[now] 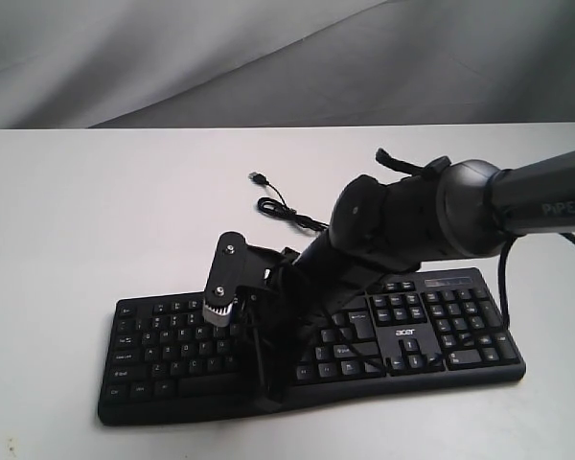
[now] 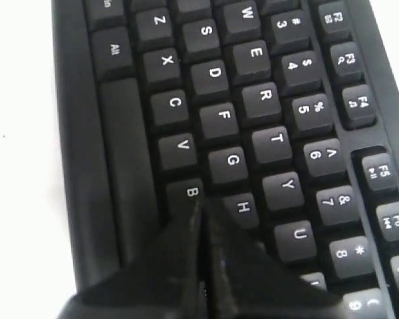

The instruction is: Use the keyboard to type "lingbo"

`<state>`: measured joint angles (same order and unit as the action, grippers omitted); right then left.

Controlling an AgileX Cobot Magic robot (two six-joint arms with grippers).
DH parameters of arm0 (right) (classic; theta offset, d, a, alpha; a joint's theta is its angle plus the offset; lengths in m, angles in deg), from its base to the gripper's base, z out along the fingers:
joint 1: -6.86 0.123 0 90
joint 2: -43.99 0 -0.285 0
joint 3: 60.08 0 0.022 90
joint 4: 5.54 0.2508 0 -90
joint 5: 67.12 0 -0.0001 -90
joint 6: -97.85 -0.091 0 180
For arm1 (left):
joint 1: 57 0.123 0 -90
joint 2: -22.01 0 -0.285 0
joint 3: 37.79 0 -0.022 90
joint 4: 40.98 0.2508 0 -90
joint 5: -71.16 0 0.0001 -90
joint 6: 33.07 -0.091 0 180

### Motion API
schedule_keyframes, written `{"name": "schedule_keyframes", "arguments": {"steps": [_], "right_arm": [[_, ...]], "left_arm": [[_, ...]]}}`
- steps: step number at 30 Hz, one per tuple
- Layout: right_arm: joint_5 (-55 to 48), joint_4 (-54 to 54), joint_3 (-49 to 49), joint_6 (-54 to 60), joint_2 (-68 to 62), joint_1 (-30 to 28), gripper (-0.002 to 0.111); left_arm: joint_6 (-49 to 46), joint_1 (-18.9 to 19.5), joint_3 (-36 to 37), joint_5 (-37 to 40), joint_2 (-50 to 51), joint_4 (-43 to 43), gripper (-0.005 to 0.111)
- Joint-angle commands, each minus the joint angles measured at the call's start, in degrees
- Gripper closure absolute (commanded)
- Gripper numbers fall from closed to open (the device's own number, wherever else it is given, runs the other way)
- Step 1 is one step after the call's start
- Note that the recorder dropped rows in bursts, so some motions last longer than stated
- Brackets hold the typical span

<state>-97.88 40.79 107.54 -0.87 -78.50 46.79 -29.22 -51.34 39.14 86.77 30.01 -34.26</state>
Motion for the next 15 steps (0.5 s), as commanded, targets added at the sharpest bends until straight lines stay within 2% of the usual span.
{"name": "schedule_keyframes", "arguments": {"steps": [1, 15], "right_arm": [[2.07, -0.24, -0.02, 0.54, 1.46, 0.83, 0.108], [0.83, 0.64, 5.91, 0.83, -2.82, 2.17, 0.108]], "left_arm": [[0.12, 0.06, 0.28, -0.63, -0.21, -0.01, 0.106], [0.12, 0.06, 0.28, -0.63, -0.21, -0.01, 0.106]]}}
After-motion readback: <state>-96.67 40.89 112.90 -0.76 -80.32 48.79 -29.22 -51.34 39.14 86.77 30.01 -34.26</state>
